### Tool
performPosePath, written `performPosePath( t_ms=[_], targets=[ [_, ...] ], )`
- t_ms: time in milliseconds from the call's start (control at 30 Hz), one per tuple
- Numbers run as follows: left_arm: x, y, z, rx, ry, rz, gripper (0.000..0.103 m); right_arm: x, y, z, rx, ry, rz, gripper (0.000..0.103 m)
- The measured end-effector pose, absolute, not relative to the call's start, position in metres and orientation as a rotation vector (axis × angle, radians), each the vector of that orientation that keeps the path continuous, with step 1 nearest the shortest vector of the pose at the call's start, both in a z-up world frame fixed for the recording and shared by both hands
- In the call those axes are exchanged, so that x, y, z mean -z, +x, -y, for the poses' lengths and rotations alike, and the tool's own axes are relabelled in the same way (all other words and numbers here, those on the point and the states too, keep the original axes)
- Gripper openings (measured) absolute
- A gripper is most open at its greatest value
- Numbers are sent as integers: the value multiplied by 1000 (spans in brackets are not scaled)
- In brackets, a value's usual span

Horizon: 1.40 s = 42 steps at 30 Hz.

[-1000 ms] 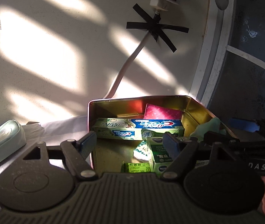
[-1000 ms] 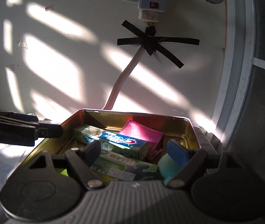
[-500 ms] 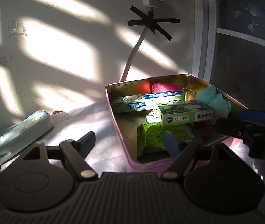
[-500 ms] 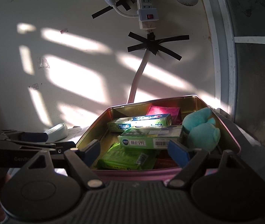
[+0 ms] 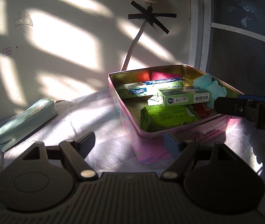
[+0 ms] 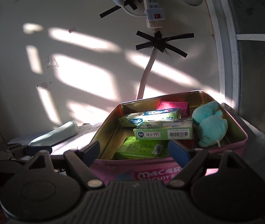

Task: Organize objects
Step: 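Move the left gripper toward the mint-green pencil case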

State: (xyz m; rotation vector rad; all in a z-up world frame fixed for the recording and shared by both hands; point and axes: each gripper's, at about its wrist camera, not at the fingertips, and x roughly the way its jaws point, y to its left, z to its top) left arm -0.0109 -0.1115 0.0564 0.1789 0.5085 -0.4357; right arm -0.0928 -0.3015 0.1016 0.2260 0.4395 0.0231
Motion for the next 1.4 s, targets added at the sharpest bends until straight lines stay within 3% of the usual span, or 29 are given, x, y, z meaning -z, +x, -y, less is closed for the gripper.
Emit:
performPosePath(
  t_ms=[967, 1400],
  targets=[
    [-28, 35, -36, 180, 58, -572, 84, -123, -17, 169, -270, 92, -516, 85],
    [-28, 52, -168, -84, -363, -593, 84, -83, 158, 82, -303, 173, -715, 85]
  ],
)
